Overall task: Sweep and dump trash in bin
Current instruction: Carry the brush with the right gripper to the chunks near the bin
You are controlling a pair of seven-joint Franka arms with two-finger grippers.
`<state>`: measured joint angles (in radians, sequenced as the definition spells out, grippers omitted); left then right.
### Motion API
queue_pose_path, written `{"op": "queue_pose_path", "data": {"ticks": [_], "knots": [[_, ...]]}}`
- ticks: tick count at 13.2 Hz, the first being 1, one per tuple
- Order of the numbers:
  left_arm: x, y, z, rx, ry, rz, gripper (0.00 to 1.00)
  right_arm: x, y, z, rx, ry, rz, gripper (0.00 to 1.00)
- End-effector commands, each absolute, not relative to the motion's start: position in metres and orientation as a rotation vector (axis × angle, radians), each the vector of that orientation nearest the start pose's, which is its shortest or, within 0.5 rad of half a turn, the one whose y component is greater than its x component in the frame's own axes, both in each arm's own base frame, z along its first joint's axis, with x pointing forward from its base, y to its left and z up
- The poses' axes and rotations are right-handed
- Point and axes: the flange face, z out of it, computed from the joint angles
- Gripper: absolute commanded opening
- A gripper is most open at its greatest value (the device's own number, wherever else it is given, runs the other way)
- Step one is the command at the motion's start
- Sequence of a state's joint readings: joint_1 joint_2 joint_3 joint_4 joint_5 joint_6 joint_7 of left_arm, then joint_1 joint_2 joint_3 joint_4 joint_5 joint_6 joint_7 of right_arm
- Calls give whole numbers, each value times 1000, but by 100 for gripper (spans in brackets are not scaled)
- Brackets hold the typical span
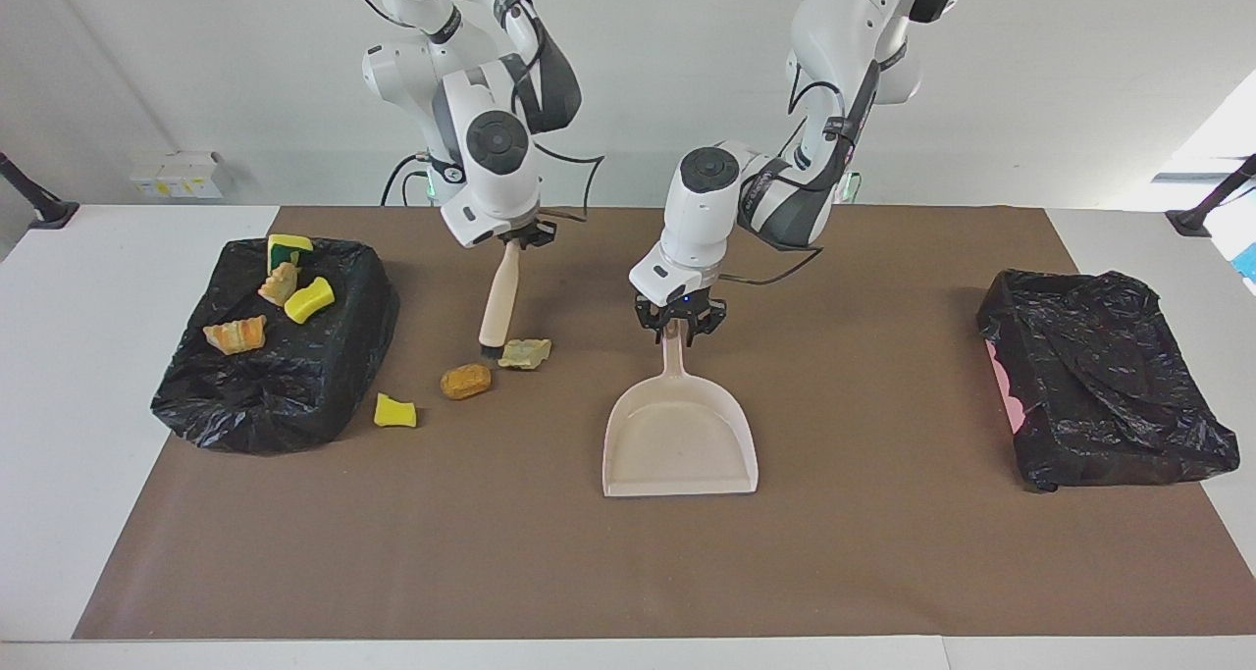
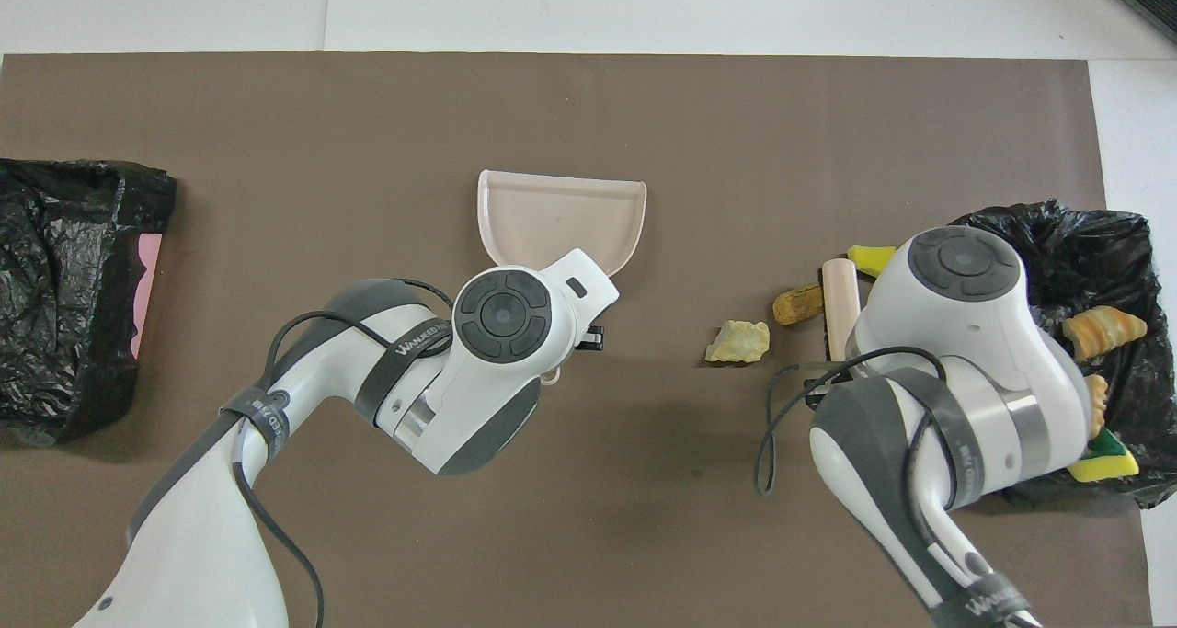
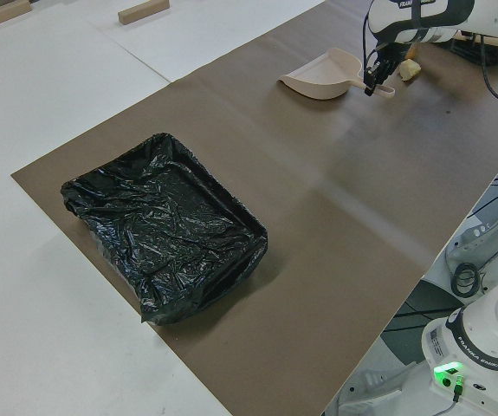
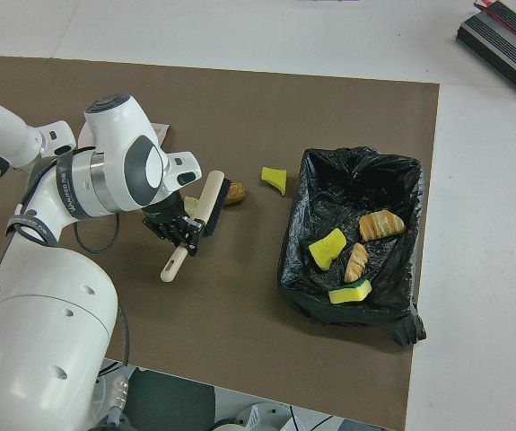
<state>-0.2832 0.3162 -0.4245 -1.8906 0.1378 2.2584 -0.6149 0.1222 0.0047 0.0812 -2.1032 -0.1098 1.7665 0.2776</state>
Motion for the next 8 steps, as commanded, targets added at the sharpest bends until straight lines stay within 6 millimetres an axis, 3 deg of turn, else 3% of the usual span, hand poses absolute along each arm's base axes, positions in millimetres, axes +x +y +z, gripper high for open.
{"op": "queue_pose_path", "data": {"ticks": [1, 4, 6, 8], "knots": [[490, -380, 380, -3139, 359, -112, 0, 524, 53, 389, -3341, -106, 387, 0], [496, -345, 413, -3024, 644, -47, 0, 554, 12, 363, -3397, -137, 326, 0], [497, -320, 428, -2932, 898, 43, 0, 559, -12, 351, -3391, -111, 326, 0], [495, -307, 431, -2815, 1179, 123, 0, 561, -27, 345, -3389, -152, 327, 0]]}}
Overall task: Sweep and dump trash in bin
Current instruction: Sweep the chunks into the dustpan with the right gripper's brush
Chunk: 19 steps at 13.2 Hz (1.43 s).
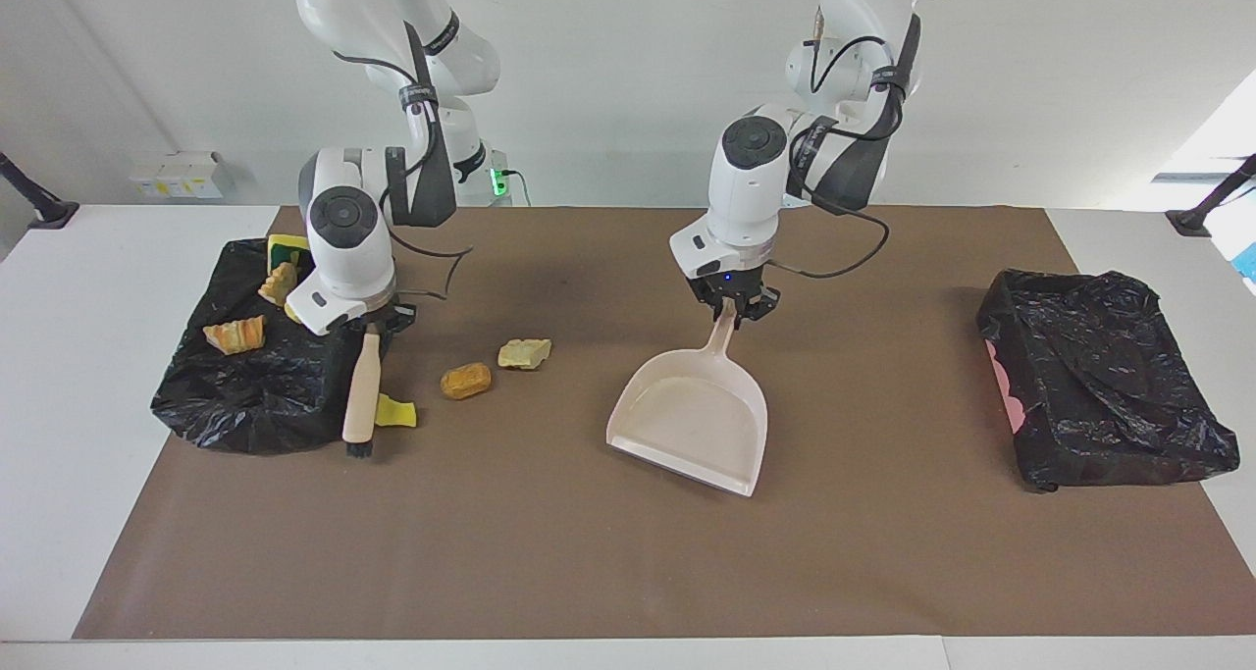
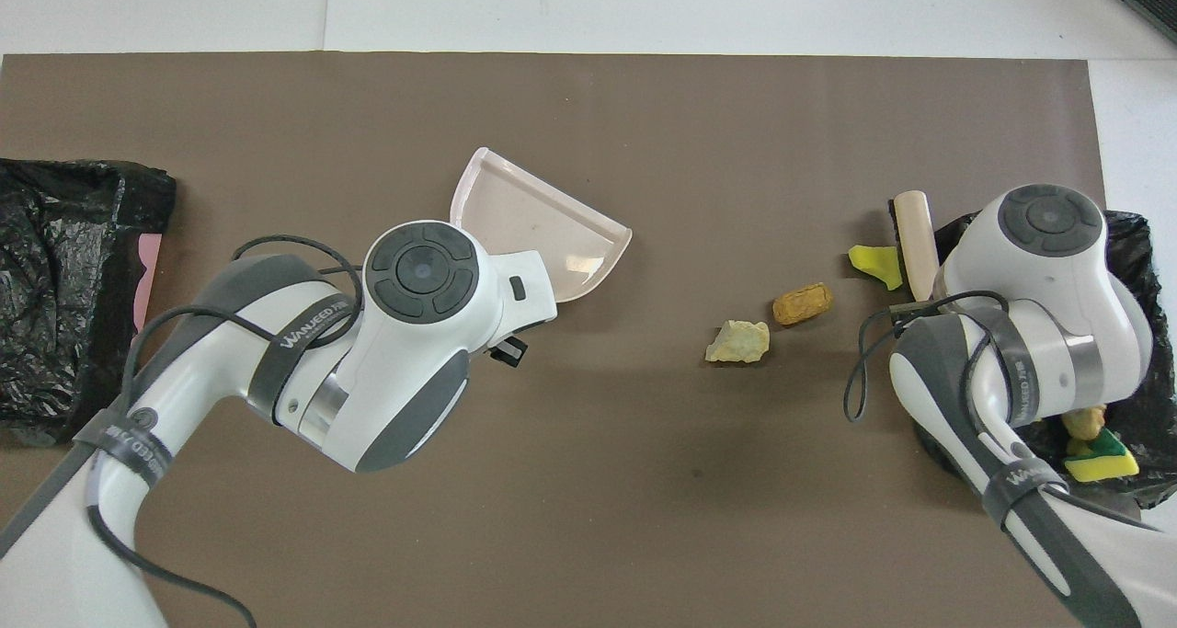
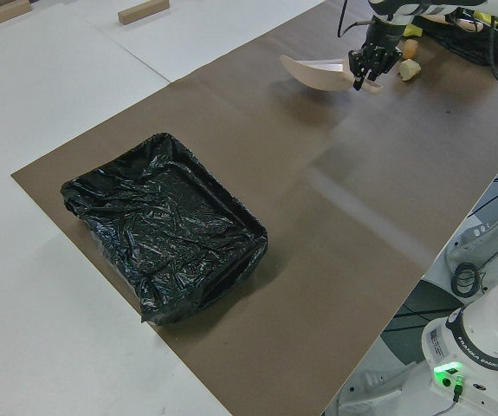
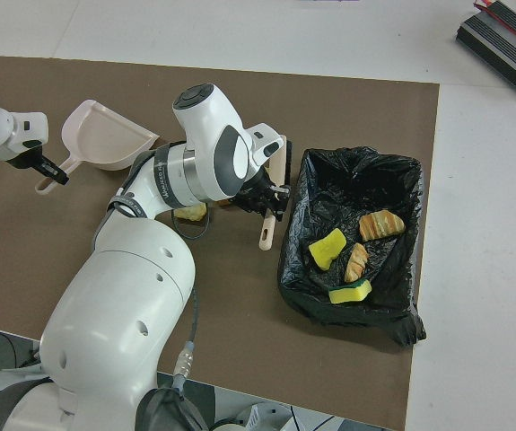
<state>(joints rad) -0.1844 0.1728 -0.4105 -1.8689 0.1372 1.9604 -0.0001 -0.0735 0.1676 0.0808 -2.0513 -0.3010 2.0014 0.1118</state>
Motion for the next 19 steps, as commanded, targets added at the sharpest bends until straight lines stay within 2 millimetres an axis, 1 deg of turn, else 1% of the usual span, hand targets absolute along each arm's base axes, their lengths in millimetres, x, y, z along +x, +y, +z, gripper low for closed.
{"op": "queue_pose_path", "data": {"ticks": [1, 2, 3, 4, 5, 7, 8, 9, 10, 12, 13, 14, 15, 16, 18, 19], "knots": [[493, -304, 429, -2752, 1317, 151, 0, 560, -27, 342, -3388, -156, 327, 0], [492, -300, 430, -2697, 1427, 163, 0, 559, -21, 340, -3385, -170, 335, 0], [489, -297, 425, -2635, 1541, 183, 0, 556, -15, 338, -3383, -191, 356, 0], [484, -295, 423, -2577, 1632, 196, 0, 553, -2, 335, -3379, -230, 377, 0], [479, -293, 421, -2529, 1701, 201, 0, 550, 18, 330, -3370, -288, 386, 0], [463, -294, 413, -2426, 1833, 200, 0, 544, 38, 327, -3357, -354, 398, 0], [456, -295, 409, -2411, 1846, 170, 0, 543, 50, 325, -3327, -406, 403, 0], [451, -295, 400, -2407, 1851, 174, 0, 540, 60, 323, -3273, -433, 407, 0], [445, -301, 394, -2394, 1868, 170, 0, 539, 64, 322, -3234, -385, 407, 0], [437, -307, 383, -2379, 1892, 148, 0, 533, 89, 312, -3218, -439, 424, 0], [430, -310, 376, -2367, 1907, 154, 0, 532, 93, 309, -3218, -430, 433, 0], [422, -313, 370, -2350, 1922, 158, 0, 530, 104, 306, -3222, -420, 437, 0], [417, -311, 365, -2343, 1926, 150, 0, 525, 124, 306, -3204, -430, 437, 0], [414, -310, 366, -2339, 1927, 142, 0, 521, 138, 306, -3193, -453, 449, 0], [409, -313, 366, -2327, 1935, 142, 0, 507, 186, 302, -3154, -462, 456, 0], [409, -313, 366, -2325, 1935, 142, 0, 504, 197, 302, -3150, -422, 454, 0]]}}
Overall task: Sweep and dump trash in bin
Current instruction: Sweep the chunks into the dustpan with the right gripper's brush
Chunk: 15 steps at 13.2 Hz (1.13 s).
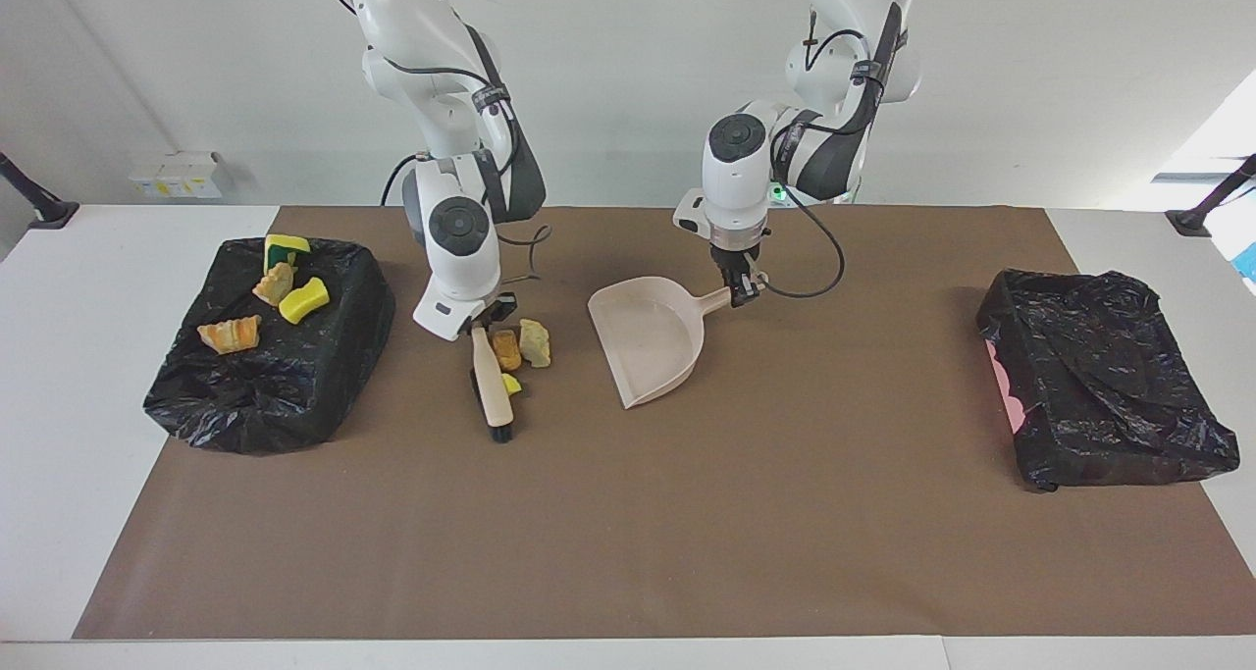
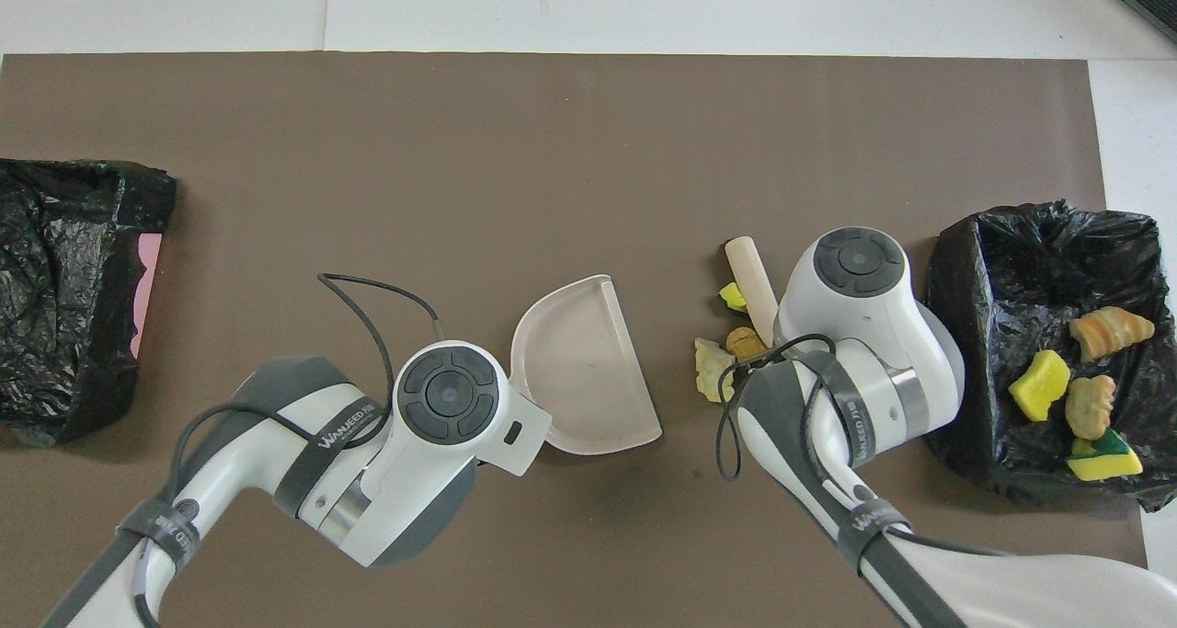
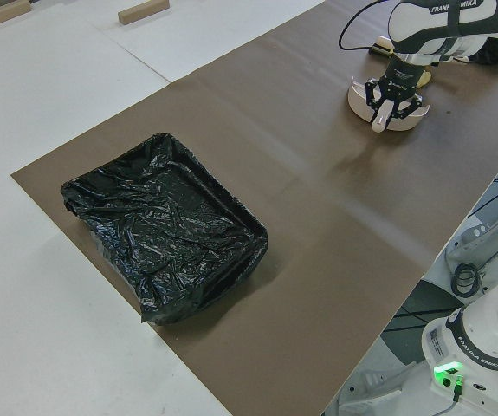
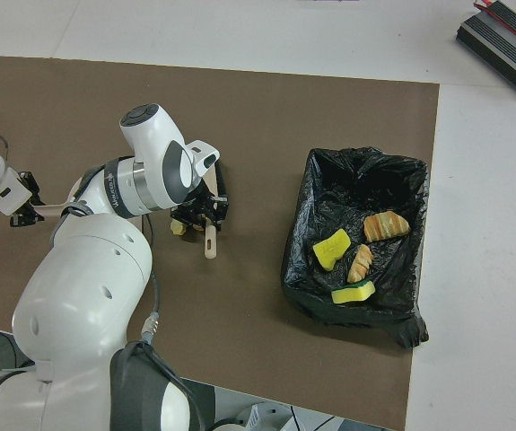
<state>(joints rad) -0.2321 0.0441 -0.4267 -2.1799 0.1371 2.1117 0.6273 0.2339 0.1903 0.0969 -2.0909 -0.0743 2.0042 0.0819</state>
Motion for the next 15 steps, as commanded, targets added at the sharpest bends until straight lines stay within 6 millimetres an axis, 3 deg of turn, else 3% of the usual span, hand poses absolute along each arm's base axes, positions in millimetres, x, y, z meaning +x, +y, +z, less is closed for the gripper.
{"op": "queue_pose_path", "data": {"ticks": [1, 3, 5, 8, 10, 15], "knots": [[409, -313, 366, -2325, 1935, 142, 0, 497, 215, 301, -3138, -411, 458, 0], [410, -312, 366, -2327, 1933, 142, 0, 483, 260, 304, -3096, -392, 464, 0], [410, -312, 365, -2329, 1932, 142, 0, 469, 320, 306, -3051, -347, 470, 0], [412, -310, 365, -2333, 1931, 133, 0, 478, 348, 326, -2938, -232, 489, 0], [416, -309, 364, -2336, 1932, 118, 0, 488, 339, 335, -2938, -216, 514, 0], [419, -307, 364, -2336, 1937, 104, 0, 511, 278, 370, -3002, -161, 531, 0]]}}
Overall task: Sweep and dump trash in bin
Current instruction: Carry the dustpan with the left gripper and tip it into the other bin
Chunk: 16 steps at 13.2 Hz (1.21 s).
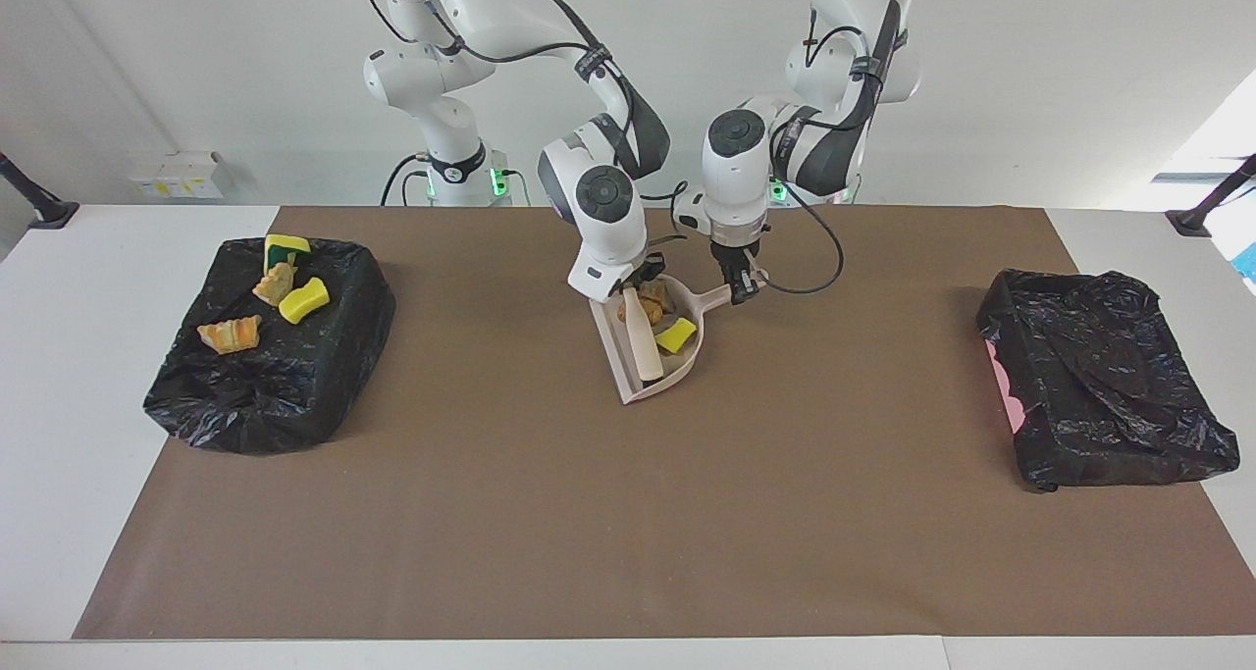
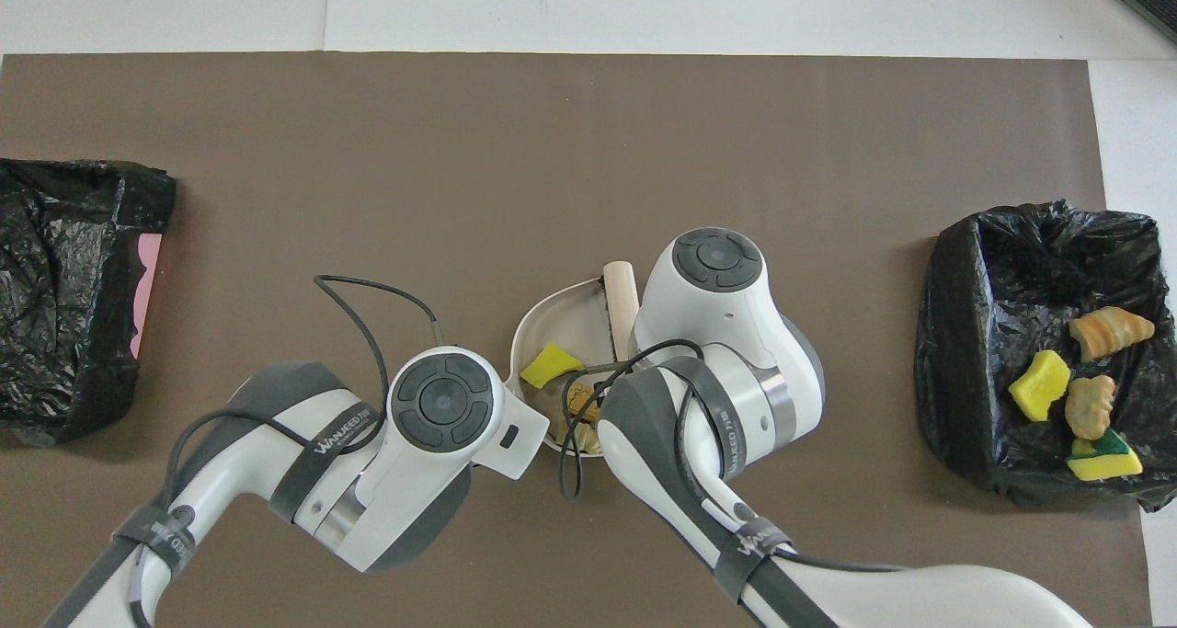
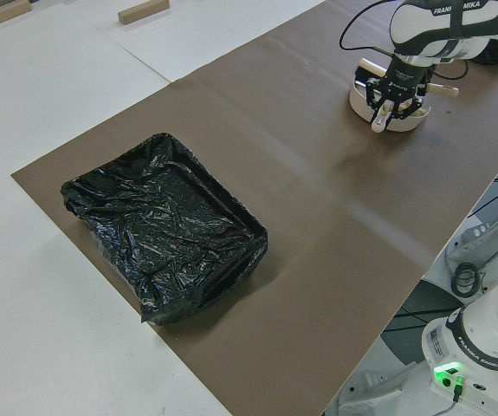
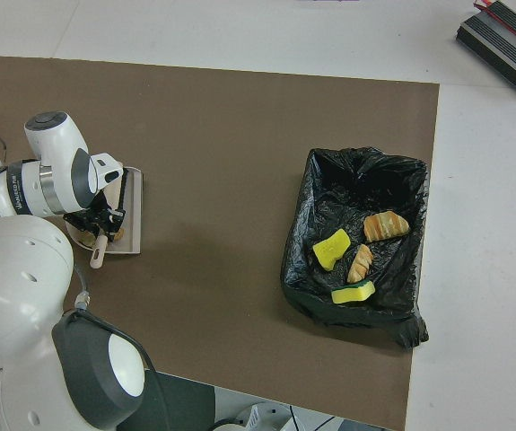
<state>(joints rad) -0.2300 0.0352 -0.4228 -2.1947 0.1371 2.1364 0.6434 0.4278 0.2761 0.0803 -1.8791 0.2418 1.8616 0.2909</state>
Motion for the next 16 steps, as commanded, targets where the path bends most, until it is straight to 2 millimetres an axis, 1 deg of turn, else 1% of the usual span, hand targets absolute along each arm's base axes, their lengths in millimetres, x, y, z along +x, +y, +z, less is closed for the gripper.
{"op": "queue_pose_path", "data": {"ticks": [1, 3, 4, 5, 7, 8, 9, 10, 11, 12, 13, 14, 15, 16], "knots": [[422, -305, 364, -2325, 1954, 106, 0, 513, 270, 380, -3021, -162, 524, 0], [427, -302, 367, -2263, 2031, 120, 0, 509, 259, 398, -3048, -173, 549, 0], [433, -295, 372, -2255, 2039, 110, 0, 506, 256, 410, -3061, -179, 561, 0], [443, -283, 381, -2253, 2035, 92, 0, 500, 254, 424, -3065, -187, 567, 0], [459, -250, 403, -2198, 2079, 100, 0, 488, 249, 450, -3093, -204, 609, 0], [469, -225, 418, -2191, 2077, 83, 0, 480, 253, 460, -3114, -186, 638, 0], [479, -200, 434, -2175, 2083, 53, 0, 470, 260, 464, -3135, -124, 648, 0], [488, -173, 447, -2157, 2097, 39, 0, 457, 274, 462, -3139, -100, 632, 0], [498, -150, 460, -2139, 2115, 33, 0, 450, 282, 460, -3139, -98, 611, 0], [508, -121, 471, -2139, 2124, 43, 0, 438, 303, 453, -3151, -110, 600, 0], [517, -93, 485, -2128, 2139, 43, 0, 431, 318, 445, -3158, -89, 576, 0], [525, -64, 499, -2102, 2167, 39, 0, 421, 336, 438, -3147, -106, 567, 0], [531, -31, 511, -2095, 2184, 17, 0, 414, 352, 431, -3128, -115, 576, 0], [535, -2, 520, -2098, 2191, -9, 0, 408, 365, 424, -3124, -123, 575, 0]]}}
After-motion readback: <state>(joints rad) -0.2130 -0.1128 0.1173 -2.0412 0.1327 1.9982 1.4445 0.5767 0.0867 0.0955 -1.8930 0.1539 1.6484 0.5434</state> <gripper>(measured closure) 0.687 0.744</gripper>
